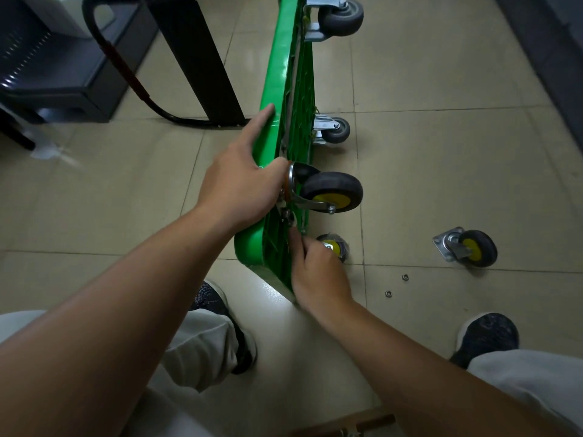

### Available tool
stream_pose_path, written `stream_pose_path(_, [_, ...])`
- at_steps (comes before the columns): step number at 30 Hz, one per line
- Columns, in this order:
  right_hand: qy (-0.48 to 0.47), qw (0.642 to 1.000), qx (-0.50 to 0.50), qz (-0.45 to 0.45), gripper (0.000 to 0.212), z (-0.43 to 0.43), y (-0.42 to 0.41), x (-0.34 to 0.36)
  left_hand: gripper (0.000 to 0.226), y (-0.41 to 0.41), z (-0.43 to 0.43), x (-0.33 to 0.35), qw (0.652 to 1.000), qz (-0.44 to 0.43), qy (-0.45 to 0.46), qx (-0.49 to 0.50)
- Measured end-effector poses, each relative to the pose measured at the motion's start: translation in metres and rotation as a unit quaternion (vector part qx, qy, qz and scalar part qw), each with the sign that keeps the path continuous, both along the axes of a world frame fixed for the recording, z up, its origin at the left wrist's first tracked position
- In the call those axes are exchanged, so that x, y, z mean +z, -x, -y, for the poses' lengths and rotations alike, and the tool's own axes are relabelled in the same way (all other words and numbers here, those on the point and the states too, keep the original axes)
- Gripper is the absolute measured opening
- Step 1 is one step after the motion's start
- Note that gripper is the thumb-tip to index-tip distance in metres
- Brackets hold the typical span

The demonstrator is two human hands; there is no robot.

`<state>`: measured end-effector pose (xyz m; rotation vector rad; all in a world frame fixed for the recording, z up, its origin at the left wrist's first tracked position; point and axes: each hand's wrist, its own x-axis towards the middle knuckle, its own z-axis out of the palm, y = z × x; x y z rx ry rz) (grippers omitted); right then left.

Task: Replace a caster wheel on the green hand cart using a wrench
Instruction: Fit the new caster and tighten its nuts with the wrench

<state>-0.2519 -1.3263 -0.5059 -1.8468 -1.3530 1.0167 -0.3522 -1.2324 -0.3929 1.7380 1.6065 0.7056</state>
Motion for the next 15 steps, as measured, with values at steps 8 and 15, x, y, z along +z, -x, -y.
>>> stream_pose_path(8, [-0.013, 1.0, 0.008, 0.019, 0.045, 0.008, 0.007, -0.019, 0.075, 0.003, -0.002, 0.001, 1.0, 0.001, 0.001, -0.007])
stream_pose_path(15, [0.071, 0.981, -0.079, 0.164, 0.02, 0.027, -0.045, -0.109, 0.073, 0.005, -0.001, 0.0, 1.0, -0.003, 0.003, -0.002])
